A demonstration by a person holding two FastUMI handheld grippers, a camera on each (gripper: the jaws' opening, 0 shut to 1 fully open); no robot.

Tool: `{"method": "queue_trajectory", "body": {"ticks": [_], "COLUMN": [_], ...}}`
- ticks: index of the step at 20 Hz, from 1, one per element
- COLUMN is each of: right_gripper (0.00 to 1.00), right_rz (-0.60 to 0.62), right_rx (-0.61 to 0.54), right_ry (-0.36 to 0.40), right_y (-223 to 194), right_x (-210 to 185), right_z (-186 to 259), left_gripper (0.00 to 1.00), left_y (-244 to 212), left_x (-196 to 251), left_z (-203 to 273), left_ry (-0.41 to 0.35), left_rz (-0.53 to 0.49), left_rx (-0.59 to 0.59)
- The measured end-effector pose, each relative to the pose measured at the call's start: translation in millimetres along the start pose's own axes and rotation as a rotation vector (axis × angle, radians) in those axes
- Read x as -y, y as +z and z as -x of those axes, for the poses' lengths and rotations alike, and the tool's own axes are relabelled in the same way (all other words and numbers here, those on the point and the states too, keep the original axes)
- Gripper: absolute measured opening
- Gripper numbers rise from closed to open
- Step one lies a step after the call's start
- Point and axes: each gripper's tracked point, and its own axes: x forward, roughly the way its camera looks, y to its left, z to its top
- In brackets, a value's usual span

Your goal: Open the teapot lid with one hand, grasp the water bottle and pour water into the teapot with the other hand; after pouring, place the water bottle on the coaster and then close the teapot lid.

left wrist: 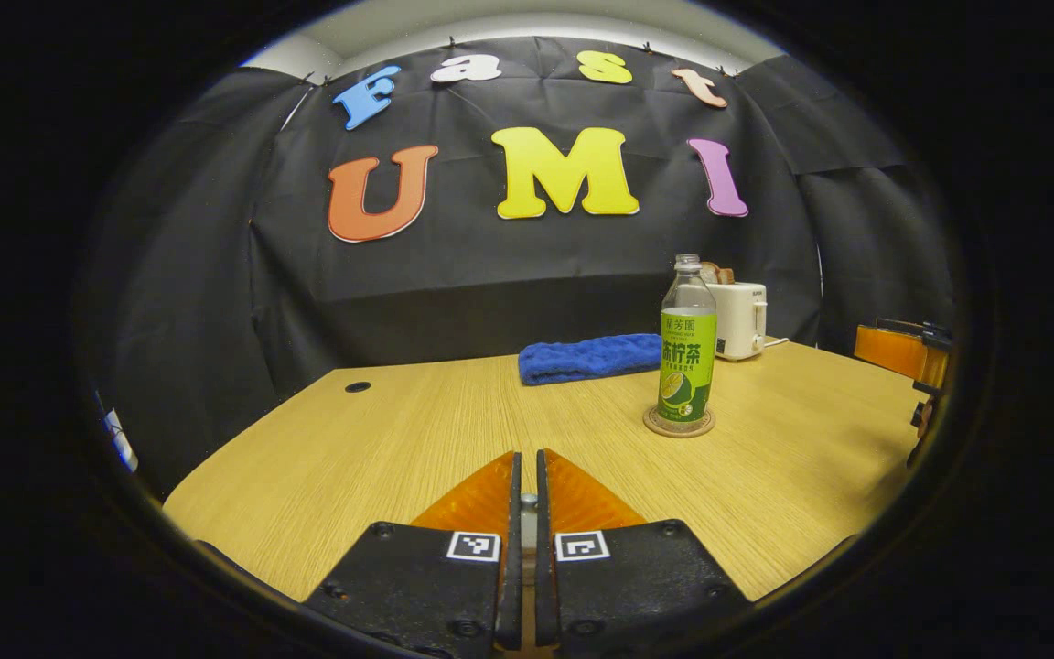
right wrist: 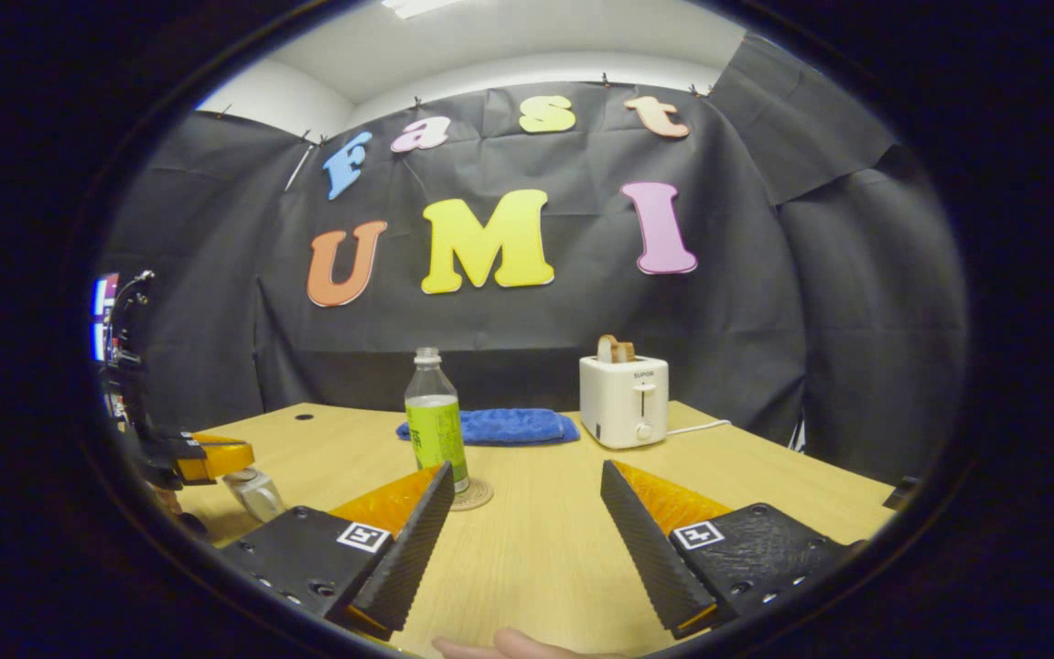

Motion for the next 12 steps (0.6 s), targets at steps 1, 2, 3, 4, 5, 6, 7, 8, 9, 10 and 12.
{"method": "queue_trajectory", "body": {"ticks": [1, 2, 3, 4, 5, 6, 7, 8, 9, 10, 12], "right_gripper": [0.96, 0.96, 0.96, 0.96, 0.96, 0.96, 0.96, 0.96, 0.96, 0.96, 0.96], "right_rz": [0.004, 0.009, 0.011, 0.008, 0.005, 0.003, 0.0, -0.006, -0.015, -0.023, -0.023], "right_rx": [0.001, 0.001, 0.001, -0.001, -0.008, -0.014, -0.017, -0.02, -0.022, -0.024, -0.02], "right_ry": [0.006, 0.009, 0.008, 0.008, 0.01, 0.012, 0.012, 0.012, 0.016, 0.02, 0.011], "right_y": [-1, -2, -3, -4, -6, -7, -8, -8, -8, -8, -6], "right_x": [-2, -3, -2, -3, -4, -4, -3, -3, -4, -5, -2], "right_z": [0, 0, 0, 0, -1, -1, -2, -3, -2, -2, 0], "left_gripper": [0.08, 0.08, 0.08, 0.08, 0.08, 0.09, 0.09, 0.11, 0.13, 0.24, 0.56], "left_y": [2, 0, 0, 0, -1, -5, -9, -10, -10, -9, -5], "left_x": [0, 1, 1, 1, 2, 3, 3, 1, 3, 2, 2], "left_z": [-1, -2, -3, -4, -5, -6, -5, -5, -5, -4, -2], "left_ry": [-0.002, -0.004, -0.002, -0.002, 0.001, -0.005, 0.002, 0.007, -0.001, 0.003, 0.017], "left_rz": [0.003, 0.009, 0.013, 0.014, 0.016, 0.013, -0.001, -0.014, -0.014, -0.007, 0.014], "left_rx": [0.003, 0.003, 0.002, 0.002, -0.001, -0.014, -0.023, -0.027, -0.029, -0.029, -0.032]}}
